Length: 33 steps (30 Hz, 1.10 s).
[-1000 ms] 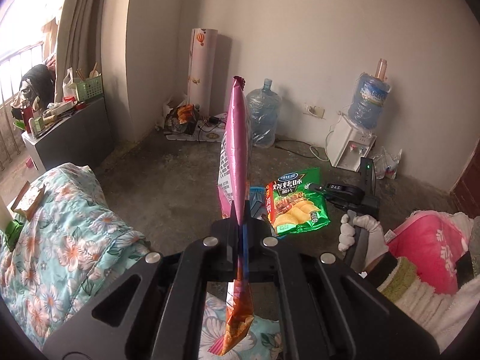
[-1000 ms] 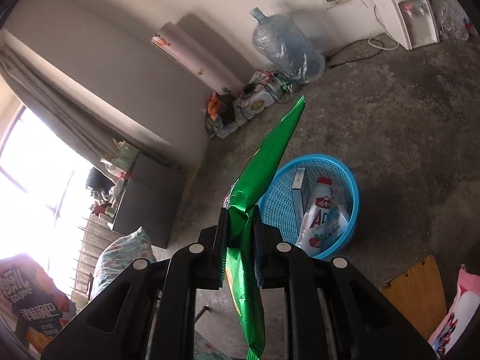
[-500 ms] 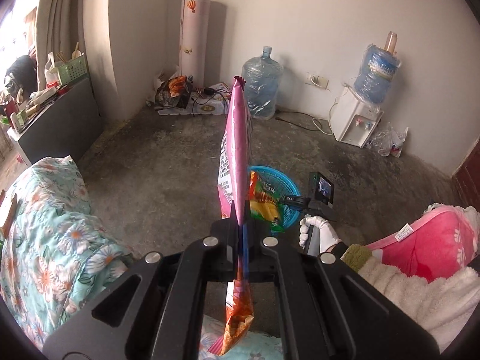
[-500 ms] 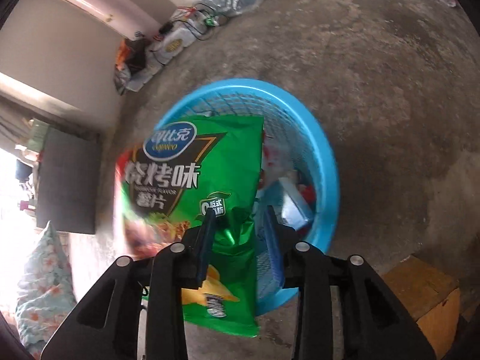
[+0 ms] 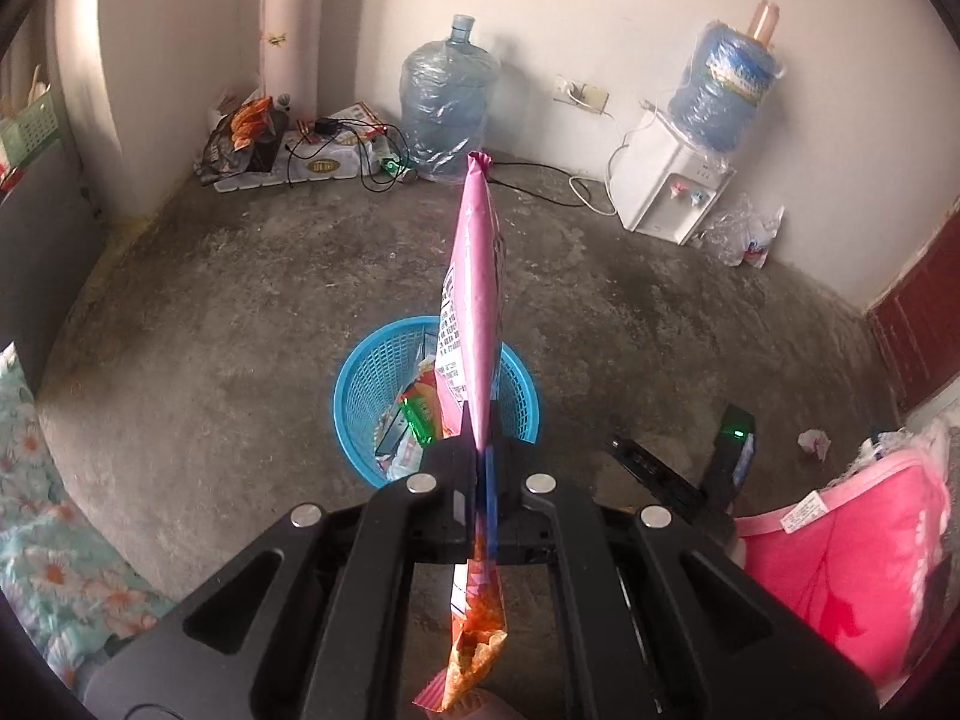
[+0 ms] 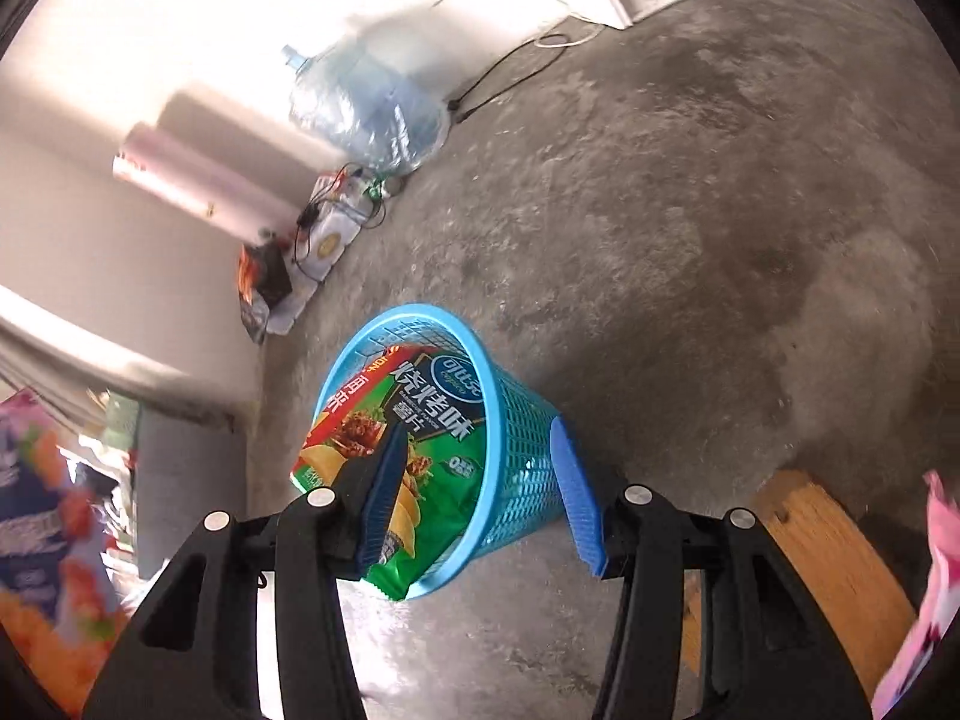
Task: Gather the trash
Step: 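Open the right gripper to drop the green chip bag into the wastebasket, then open the left gripper to drop the pink packet into the wastebasket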
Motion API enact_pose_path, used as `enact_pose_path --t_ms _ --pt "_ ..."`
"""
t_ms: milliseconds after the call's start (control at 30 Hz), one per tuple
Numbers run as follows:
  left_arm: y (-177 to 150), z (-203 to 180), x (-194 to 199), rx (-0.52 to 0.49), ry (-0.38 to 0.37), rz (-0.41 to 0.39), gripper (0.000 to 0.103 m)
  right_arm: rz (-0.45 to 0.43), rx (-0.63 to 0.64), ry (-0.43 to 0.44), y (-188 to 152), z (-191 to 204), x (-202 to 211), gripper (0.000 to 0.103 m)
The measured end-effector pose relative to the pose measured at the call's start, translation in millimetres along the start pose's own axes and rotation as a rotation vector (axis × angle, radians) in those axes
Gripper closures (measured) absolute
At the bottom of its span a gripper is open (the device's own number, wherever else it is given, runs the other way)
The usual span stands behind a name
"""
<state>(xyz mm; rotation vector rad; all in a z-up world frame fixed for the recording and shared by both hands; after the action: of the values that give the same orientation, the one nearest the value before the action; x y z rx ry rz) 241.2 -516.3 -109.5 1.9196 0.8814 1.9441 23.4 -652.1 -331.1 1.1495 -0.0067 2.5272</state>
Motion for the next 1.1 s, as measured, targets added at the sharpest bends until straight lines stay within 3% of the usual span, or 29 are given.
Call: enact_pose_path --t_ms 133,267,433,533,633,767,867,1000,1100 --pt "18 -17 -55 -0.075 0.027 0.036 0.103 0.019 -0.046 0.008 1 -15 13 0.054" --pt "32 -7 -88 -0.016 0.040 0.020 0.103 0.025 -0.052 -0.002 7 -24 15 0.054" --pt "40 20 -96 -0.065 0.217 0.003 0.102 0.019 -0.071 0.011 13 -31 15 0.054" --pt "37 45 -106 -0.035 0.269 0.017 0.103 0.037 -0.074 0.019 10 -32 11 0.054" --pt "33 69 -126 0.043 0.266 0.029 0.103 0.058 -0.052 0.021 4 -27 8 0.054" --pt "27 80 -160 0.056 0.259 0.019 0.102 0.069 -0.028 0.023 -1 -21 5 0.054" --pt "11 87 -186 0.114 0.223 0.076 0.093 0.081 -0.015 0.009 -6 -18 2 0.054" --pt "-3 89 -186 0.152 0.205 0.103 0.072 0.097 -0.015 0.004 -11 -16 -1 0.054" --pt "0 90 -168 0.152 0.202 0.098 0.070 0.103 0.001 0.015 -14 -10 0 0.054"
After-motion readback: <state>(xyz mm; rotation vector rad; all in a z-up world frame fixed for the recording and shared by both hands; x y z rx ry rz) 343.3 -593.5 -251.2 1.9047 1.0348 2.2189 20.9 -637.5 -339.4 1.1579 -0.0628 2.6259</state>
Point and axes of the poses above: each gripper's, at about its wrist camera, not at the fingertips, and x roughly against the way its jaws point, z to its left, y to its top, the point moved 1 cm from there along -x, roughly the way its jaws point, and after that the axes turned 13 degrees about -x, right-handed, at the moved point
